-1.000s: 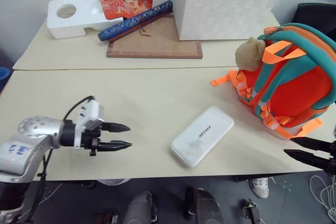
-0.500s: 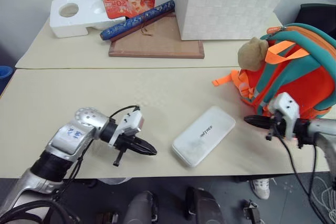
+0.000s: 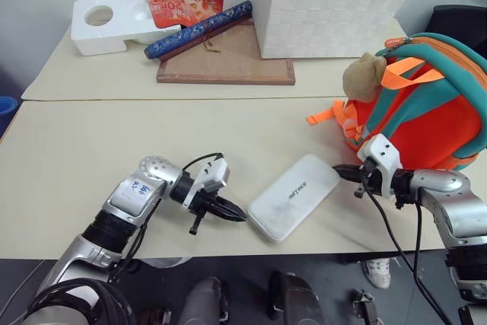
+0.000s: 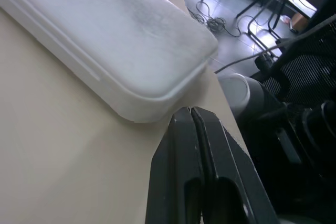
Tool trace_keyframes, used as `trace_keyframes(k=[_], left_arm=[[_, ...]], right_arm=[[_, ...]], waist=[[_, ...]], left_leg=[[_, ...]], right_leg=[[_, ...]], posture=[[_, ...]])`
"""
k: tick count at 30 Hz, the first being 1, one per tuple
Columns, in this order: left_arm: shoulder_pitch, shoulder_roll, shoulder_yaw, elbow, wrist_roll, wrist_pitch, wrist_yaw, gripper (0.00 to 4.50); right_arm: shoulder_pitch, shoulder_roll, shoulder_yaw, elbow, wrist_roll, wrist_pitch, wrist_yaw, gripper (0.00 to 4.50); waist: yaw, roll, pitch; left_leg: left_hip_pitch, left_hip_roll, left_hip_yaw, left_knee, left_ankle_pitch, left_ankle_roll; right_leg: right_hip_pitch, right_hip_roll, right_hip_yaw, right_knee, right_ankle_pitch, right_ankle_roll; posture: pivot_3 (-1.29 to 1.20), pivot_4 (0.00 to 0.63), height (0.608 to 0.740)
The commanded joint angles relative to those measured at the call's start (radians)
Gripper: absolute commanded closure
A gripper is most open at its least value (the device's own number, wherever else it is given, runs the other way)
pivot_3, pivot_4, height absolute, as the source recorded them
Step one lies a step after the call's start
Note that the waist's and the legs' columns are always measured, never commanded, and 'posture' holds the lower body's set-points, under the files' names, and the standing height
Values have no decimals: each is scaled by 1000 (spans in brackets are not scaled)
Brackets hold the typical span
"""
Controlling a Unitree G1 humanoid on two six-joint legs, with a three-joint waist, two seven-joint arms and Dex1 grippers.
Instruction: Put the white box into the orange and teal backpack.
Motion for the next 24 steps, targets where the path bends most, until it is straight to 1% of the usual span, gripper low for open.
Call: trace_keyframes(k=[1,4,6,9,12,14,20,22,24], left_arm=[[-21,-1,29,-21,-40,48,-25,4473],[-16,4,16,-49,-53,82,-56,4473],[-12,6,-5,-55,-33,68,-65,4473],[-16,-11,-15,-29,3,34,-41,4473],[-39,-24,-1,39,43,-12,-10,4473],[-50,-2,11,55,37,-6,-39,4473],[-36,62,21,-20,-29,65,-143,4473],[-30,71,19,-37,-35,73,-156,4473],[-30,56,2,-15,0,46,-131,4473]], right_arm=[[19,5,-24,-78,36,31,-5,4500],[29,6,-24,-100,39,44,-16,4500],[33,7,-25,-108,40,49,-20,4500],[37,8,-25,-116,42,55,-24,4500],[46,6,-28,-129,48,61,-27,4500],[59,4,-35,-141,51,61,-30,4500],[85,7,-46,-154,53,60,-43,4500],[89,6,-47,-154,53,57,-44,4500],[92,8,-47,-154,54,53,-46,4500]], waist=[[0,0,0],[0,0,0],[0,0,0],[0,0,0],[1,0,0],[4,0,0],[-1,0,0],[-1,0,0],[-1,0,0]], left_leg=[[0,0,0,0,0,0],[0,0,0,0,0,0],[0,0,0,0,0,0],[0,0,0,0,0,0],[0,0,0,0,0,0],[0,-1,0,0,0,0],[0,0,-1,0,0,0],[0,0,-1,0,0,0],[0,0,-1,0,0,0]], right_leg=[[0,0,0,0,0,0],[0,0,0,0,0,0],[0,0,0,0,0,0],[0,0,0,0,0,0],[0,0,0,0,0,0],[1,-1,0,0,0,0],[0,-1,0,1,0,0],[0,-1,0,0,0,0],[0,-1,0,0,0,0]], posture=[[0,150,740],[0,150,740],[0,150,740],[0,150,740],[0,150,740],[0,150,740],[0,150,740],[0,150,740],[0,150,740]])
